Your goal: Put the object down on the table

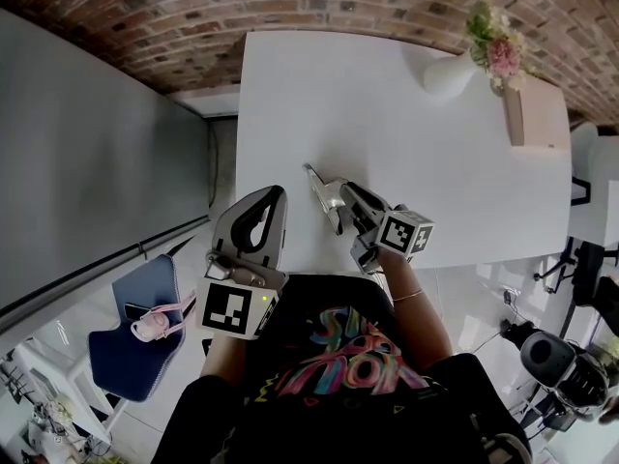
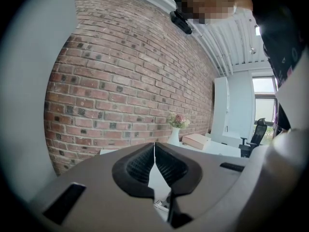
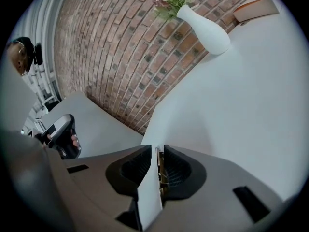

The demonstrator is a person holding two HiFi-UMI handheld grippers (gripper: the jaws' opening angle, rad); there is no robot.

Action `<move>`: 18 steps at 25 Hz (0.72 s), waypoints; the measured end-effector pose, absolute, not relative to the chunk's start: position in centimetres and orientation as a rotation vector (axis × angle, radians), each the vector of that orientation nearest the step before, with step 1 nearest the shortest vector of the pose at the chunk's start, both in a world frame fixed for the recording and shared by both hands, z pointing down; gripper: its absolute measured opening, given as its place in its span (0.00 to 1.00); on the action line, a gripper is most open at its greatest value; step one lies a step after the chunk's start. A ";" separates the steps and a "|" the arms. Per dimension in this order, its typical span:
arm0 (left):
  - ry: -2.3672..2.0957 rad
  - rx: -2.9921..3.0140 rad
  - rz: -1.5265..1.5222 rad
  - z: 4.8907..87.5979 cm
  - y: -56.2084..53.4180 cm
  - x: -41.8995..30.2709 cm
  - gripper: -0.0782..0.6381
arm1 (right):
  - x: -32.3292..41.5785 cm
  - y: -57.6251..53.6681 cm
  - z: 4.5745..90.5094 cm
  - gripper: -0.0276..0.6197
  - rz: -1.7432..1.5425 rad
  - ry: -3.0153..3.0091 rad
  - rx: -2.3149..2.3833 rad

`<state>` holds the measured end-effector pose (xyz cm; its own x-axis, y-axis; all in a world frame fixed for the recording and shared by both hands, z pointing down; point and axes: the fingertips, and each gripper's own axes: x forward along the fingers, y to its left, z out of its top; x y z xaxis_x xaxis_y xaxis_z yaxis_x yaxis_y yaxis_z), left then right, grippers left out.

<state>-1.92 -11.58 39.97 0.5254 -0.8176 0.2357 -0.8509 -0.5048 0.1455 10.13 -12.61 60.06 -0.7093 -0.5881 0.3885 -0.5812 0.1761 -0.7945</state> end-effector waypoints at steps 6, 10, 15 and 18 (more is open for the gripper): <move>-1.400 2.534 0.184 39.4 -11.4 -1.7 0.15 | 11.2 -13.1 58.4 0.22 -1.499 2.457 -1.266; -1.395 2.554 0.162 38.5 -11.6 -1.2 0.15 | 12.2 -13.9 56.1 0.22 -1.365 2.507 -1.322; -1.387 2.582 0.132 37.4 -11.9 -0.6 0.14 | 12.8 -14.6 52.5 0.22 -1.183 2.606 -1.334; -1.388 2.594 0.116 36.7 -11.9 -0.4 0.14 | 12.9 -14.7 49.8 0.21 -1.057 2.690 -1.317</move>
<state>-0.39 -11.88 36.67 0.5568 -0.8149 0.1607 -0.8303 -0.5406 0.1357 12.87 -14.72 49.80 -0.6555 -0.6906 0.3055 -0.7139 0.4348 -0.5488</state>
